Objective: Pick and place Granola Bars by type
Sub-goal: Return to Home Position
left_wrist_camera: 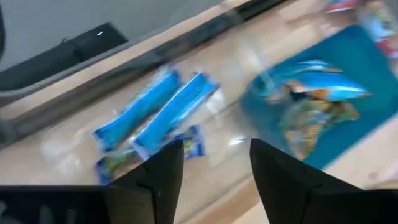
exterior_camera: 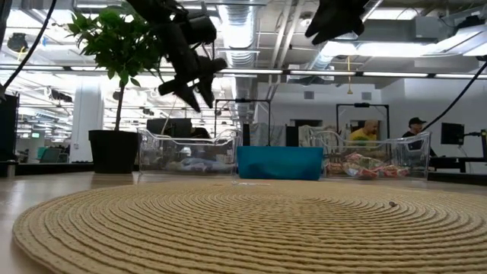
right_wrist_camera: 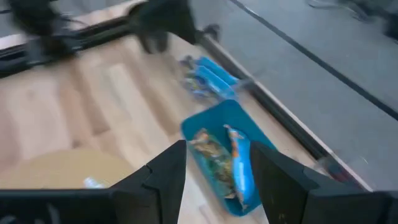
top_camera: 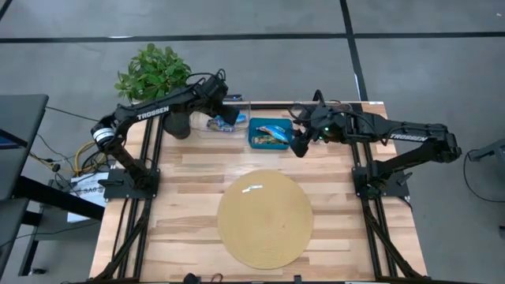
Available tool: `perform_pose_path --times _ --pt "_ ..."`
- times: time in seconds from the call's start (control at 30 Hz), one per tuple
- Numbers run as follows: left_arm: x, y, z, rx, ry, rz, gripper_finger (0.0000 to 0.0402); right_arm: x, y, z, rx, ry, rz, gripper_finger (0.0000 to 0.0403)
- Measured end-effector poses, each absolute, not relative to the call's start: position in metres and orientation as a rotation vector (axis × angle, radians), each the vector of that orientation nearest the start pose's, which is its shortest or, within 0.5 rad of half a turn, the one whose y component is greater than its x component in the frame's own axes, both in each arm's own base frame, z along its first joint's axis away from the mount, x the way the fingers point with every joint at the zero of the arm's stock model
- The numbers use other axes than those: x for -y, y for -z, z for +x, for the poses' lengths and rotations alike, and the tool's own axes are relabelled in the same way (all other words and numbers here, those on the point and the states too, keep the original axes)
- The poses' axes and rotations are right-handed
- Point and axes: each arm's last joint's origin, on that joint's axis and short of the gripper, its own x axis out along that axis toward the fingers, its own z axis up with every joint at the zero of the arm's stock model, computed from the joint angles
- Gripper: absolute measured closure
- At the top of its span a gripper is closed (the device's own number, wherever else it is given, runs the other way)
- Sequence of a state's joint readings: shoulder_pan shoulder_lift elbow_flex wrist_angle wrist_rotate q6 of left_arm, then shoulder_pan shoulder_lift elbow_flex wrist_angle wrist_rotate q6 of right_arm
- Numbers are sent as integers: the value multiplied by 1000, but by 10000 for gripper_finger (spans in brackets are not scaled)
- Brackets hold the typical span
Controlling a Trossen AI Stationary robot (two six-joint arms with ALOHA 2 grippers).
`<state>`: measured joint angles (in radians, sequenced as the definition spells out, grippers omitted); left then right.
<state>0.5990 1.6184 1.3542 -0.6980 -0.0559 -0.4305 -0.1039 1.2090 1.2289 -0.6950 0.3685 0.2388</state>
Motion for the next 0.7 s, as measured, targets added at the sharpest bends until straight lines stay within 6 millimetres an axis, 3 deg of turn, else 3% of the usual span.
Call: perform_pose_path --times 0.1,0.27,0.53,0.7 --pt "-181 -294 293 -757 -758 -583 225 23 -365 236 -585 435 94 234" --pt "-147 -332 322 -637 -680 -402 238 -4 -371 220 -446 307 76 234" --pt "-71 -405 351 -403 -461 -155 251 -41 -334 181 -277 25 130 234" --pt "-36 -427 353 -339 -350 -99 251 -48 -304 154 -138 -91 220 234"
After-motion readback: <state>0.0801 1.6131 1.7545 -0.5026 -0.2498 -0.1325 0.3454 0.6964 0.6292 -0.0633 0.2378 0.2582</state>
